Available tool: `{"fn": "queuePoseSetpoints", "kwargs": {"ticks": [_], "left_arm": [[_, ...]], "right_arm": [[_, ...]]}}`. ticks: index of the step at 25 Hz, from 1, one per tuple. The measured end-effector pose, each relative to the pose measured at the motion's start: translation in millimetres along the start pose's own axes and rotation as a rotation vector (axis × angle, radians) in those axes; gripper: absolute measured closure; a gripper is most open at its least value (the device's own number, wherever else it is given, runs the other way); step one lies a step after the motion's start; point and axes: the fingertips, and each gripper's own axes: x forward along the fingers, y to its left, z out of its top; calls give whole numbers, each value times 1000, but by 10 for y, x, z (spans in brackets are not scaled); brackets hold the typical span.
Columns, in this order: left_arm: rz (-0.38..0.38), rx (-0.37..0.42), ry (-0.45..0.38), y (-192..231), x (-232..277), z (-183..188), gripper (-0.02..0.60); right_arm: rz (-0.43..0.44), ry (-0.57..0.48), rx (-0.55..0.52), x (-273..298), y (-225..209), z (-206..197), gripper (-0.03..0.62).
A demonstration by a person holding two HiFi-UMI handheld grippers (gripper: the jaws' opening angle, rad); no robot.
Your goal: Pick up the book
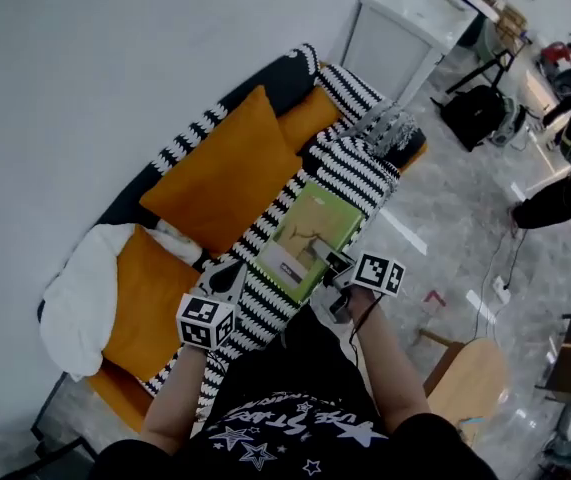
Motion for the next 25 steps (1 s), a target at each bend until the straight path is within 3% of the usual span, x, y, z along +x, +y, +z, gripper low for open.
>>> {"fn": "queuePoseSetpoints", "kwargs": {"ticks": [11, 20, 25], "left_arm": [[-63, 27, 8, -300, -128, 84, 574], [-60, 47, -15, -676, -142, 136, 574], [-43, 66, -25, -1109, -306, 65, 574]], "right_arm": [[-22, -26, 2, -632, 89, -173, 445], [31, 6, -45, -876, 152, -337, 445], [70, 22, -90, -1292, 194, -525, 445]]}}
